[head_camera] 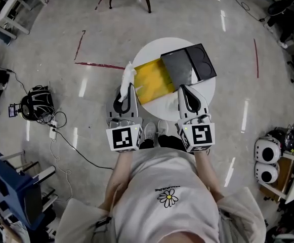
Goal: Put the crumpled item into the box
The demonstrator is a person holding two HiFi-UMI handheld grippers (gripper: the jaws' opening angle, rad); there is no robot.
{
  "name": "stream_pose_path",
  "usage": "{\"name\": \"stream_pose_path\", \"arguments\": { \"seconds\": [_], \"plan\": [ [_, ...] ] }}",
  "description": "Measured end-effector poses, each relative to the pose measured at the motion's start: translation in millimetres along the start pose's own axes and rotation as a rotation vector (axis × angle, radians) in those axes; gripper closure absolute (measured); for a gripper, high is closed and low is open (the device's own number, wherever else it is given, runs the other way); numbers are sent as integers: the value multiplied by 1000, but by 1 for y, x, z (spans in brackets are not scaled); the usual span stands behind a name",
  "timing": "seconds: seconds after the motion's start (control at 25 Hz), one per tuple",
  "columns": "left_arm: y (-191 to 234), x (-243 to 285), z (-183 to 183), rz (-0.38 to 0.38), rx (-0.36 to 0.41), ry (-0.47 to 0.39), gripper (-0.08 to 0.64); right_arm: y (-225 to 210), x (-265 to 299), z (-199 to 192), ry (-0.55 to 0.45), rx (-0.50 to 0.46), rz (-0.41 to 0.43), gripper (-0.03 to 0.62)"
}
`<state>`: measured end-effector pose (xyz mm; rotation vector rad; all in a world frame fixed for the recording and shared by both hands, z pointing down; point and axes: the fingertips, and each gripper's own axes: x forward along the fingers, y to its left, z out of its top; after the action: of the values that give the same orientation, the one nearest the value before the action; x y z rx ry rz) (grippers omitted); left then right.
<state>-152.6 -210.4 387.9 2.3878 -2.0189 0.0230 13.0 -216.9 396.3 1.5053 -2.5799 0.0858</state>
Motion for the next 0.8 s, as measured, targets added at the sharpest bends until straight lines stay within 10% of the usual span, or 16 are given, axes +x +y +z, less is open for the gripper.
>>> {"name": "stream_pose_path", "arguments": {
  "seconds": [0.8],
  "plan": [
    [5, 22, -3, 17, 54, 15, 523, -13, 9, -10, 22, 35, 19, 589]
  ]
}}
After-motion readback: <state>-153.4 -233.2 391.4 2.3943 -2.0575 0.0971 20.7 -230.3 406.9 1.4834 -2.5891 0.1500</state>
